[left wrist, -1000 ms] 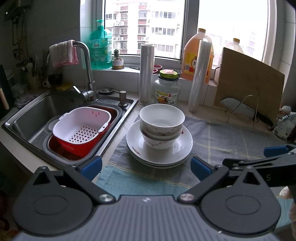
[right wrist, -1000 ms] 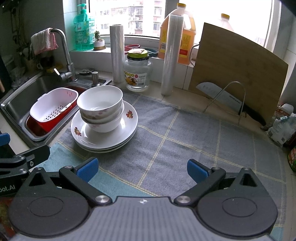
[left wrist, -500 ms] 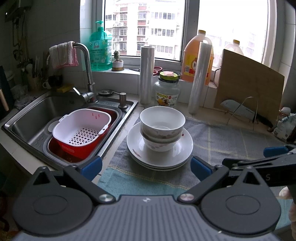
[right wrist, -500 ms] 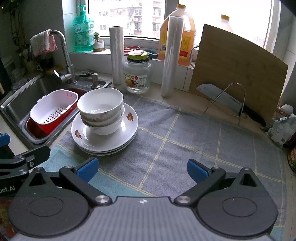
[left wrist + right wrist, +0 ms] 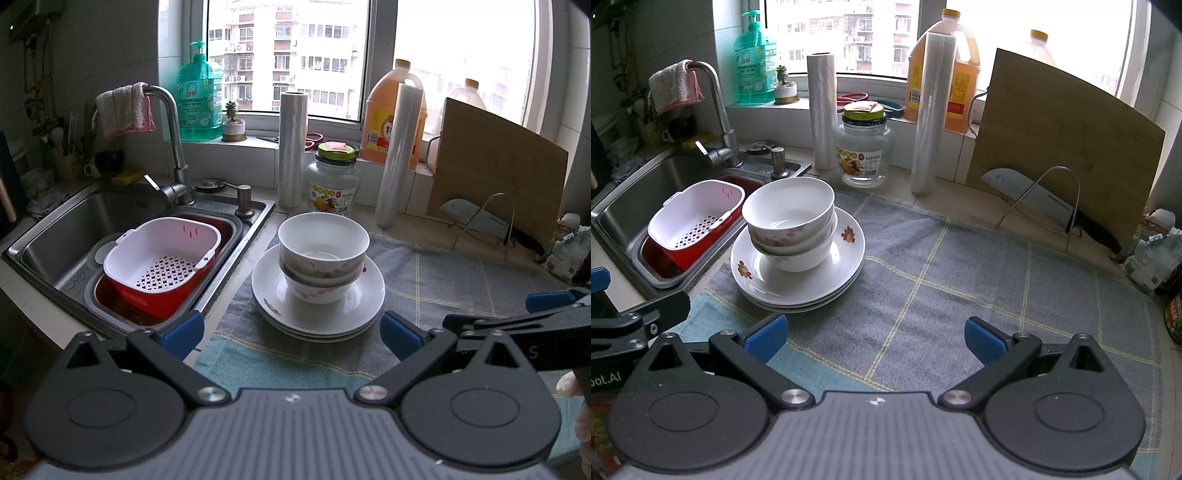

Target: Organize plates and bowls

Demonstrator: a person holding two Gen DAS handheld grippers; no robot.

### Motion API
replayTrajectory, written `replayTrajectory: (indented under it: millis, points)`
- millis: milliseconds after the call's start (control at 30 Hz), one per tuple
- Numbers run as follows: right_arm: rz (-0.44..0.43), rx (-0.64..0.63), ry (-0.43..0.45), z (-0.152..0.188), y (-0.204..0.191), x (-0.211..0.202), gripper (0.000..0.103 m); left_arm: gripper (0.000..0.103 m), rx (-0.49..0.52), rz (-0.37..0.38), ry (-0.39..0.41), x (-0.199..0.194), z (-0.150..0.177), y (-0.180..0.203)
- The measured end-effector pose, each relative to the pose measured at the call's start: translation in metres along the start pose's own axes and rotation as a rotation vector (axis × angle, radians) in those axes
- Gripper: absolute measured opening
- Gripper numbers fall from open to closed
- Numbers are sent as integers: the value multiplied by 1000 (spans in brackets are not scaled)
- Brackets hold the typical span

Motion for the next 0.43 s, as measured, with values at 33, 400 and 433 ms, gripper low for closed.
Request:
replayTrajectory:
  millis: [33,400,433]
  points:
    - [0,0,0,-1,0,1,103,101,-1,0,0,0,0,0]
    - [5,2,2,-2,2,2,103,101,4,-1,-1,3,-3,1]
    - [5,3,2,-2,2,2,103,101,4,-1,-1,4,-3,2]
Point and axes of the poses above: each gripper's, at about its wrist camera, not at the fingertips, and x roughly the way its jaws point, y to its right, z to its underside, the point moved 9 cm from there along x, roughly the way its jaws point, and after that the axes turned 12 degrees about y, right-handed, at the moved point
